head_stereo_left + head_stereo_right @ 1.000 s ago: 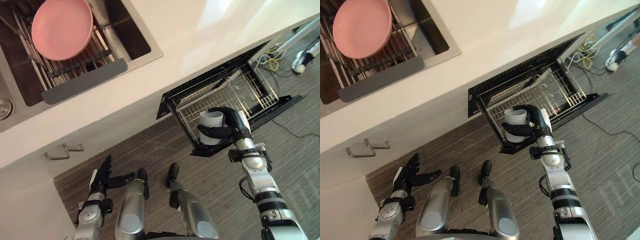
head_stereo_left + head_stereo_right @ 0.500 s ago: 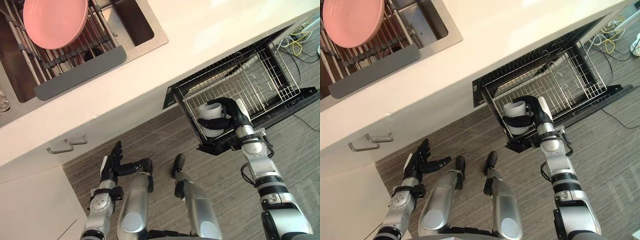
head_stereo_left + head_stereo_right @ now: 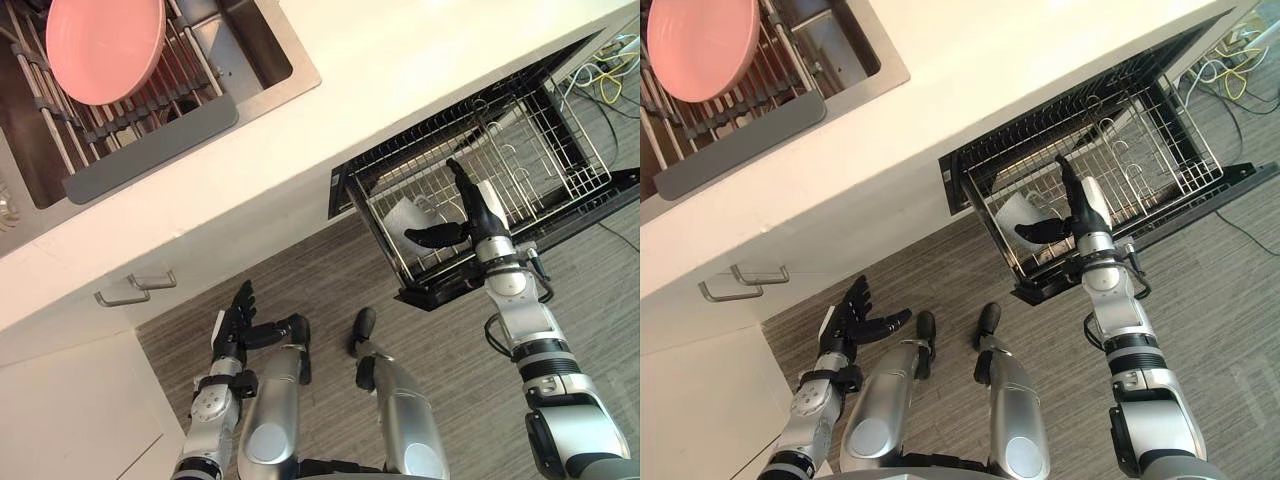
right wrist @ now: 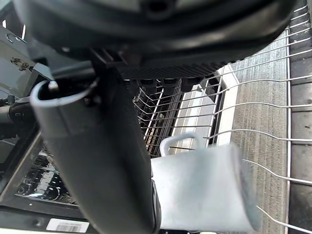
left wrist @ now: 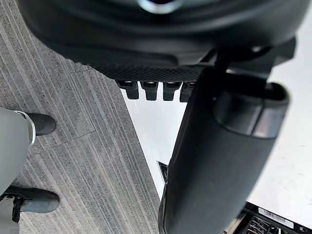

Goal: Walk over to the sink, pick up the cup, carry it to the dishwasher, place the cup inside the dishwasher, then close the dishwasher door

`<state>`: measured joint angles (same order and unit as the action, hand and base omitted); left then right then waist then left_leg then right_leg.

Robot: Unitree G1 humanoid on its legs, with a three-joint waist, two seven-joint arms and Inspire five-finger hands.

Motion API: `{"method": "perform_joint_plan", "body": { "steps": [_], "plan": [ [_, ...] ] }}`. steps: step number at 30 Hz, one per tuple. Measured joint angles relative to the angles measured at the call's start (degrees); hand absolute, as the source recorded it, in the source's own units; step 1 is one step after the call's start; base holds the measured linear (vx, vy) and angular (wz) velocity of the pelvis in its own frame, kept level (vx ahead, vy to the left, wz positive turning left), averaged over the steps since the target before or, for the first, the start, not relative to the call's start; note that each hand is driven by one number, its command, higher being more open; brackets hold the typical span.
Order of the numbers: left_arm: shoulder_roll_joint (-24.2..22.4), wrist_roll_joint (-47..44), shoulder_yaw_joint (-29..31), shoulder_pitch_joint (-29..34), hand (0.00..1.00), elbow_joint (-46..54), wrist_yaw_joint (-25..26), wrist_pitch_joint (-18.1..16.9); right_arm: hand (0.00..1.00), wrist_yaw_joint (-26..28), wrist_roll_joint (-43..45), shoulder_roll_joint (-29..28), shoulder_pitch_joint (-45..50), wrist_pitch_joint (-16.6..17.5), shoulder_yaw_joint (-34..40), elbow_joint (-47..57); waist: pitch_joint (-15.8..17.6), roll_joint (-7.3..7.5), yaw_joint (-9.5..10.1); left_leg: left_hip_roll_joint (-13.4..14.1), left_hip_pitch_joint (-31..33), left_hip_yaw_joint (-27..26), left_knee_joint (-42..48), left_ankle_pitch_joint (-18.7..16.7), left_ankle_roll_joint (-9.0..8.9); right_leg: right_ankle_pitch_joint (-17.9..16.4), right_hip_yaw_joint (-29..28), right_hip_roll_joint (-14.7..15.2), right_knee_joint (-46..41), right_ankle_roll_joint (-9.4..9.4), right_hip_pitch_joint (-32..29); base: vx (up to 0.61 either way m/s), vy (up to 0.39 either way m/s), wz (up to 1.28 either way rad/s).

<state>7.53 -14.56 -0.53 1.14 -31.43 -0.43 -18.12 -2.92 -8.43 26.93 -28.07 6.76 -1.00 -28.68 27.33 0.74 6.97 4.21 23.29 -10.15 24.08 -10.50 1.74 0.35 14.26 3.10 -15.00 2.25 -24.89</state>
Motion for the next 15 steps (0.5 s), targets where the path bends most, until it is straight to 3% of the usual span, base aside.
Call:
{"method": "perform_joint_plan", "body": {
  "steps": [7,15],
  "plan": [
    [-0.6,0.0,0.0,0.5,1.00,-0.3,0.1,0.0,1.00,-1.0,2.7,-3.9,7.0,3.1,0.9,11.4,-0.2,0.14,-0.27,1.2,-3.7,-0.7,0.6,-1.0,-0.58,-0.2,-0.3,-1.2,1.1,-0.09,4.0,0.00,-0.016,-0.09],
    [-0.8,1.2,0.0,6.7,1.00,-4.6,0.4,-0.1,1.00,-1.7,5.0,-13.7,25.4,5.3,2.8,24.2,-7.7,2.37,-2.87,1.5,-11.2,-2.9,-5.4,-1.3,-0.88,2.8,-2.4,-3.4,10.7,-0.42,12.3,0.09,0.005,-0.15]
  ]
}}
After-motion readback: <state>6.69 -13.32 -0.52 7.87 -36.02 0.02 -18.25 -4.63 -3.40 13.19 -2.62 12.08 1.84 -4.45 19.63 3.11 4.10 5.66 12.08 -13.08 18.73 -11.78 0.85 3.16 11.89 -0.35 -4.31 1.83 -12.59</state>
